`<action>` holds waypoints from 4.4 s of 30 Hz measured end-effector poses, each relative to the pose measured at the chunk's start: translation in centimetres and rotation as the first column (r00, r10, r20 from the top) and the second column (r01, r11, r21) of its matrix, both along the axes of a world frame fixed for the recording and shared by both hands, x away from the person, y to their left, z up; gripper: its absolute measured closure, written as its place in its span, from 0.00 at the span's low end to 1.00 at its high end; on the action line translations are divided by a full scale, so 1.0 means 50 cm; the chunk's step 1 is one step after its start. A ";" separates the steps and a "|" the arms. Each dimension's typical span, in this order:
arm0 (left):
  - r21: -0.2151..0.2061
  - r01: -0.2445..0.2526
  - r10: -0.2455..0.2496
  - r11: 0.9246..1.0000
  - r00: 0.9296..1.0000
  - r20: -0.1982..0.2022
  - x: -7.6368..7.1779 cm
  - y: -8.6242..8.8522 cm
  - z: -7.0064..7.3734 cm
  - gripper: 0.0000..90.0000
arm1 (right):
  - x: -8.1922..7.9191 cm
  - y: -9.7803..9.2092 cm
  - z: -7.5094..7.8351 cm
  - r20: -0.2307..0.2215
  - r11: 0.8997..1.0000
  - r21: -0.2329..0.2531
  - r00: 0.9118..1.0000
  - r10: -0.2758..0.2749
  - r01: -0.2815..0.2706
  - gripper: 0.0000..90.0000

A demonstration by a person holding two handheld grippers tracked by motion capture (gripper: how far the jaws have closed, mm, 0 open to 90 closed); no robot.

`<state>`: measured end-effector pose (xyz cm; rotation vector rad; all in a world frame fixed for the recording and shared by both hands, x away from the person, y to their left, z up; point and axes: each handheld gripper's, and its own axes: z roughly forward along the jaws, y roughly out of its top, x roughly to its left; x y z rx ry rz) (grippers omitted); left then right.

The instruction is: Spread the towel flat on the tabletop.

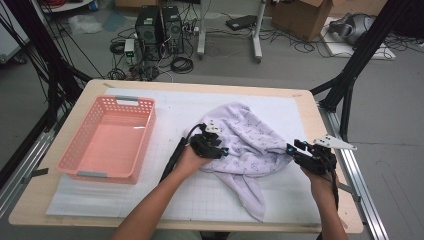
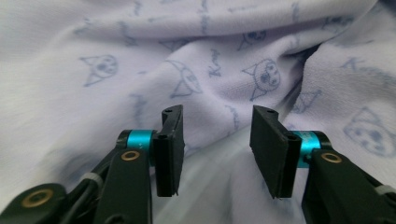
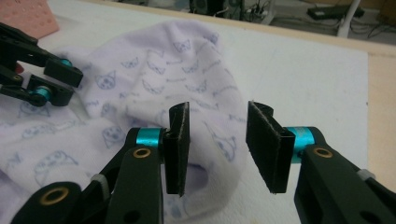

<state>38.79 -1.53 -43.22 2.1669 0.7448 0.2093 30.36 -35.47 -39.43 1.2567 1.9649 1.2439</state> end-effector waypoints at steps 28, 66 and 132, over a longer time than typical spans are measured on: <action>-0.146 -0.384 0.386 0.912 0.922 -0.015 0.104 0.094 0.037 0.90 | -0.001 -0.013 -0.017 -0.010 0.999 0.030 1.000 -0.020 0.021 0.64; -0.076 0.148 -0.155 0.986 0.984 -0.086 -0.032 -0.038 -0.009 0.51 | 0.012 0.028 -0.051 -0.086 0.999 -0.023 0.996 0.028 -0.030 0.64; -0.245 -0.179 0.194 0.953 0.980 0.037 -0.099 0.227 -0.004 0.55 | 0.031 0.033 0.041 -0.072 0.975 -0.220 0.997 0.017 -0.032 0.69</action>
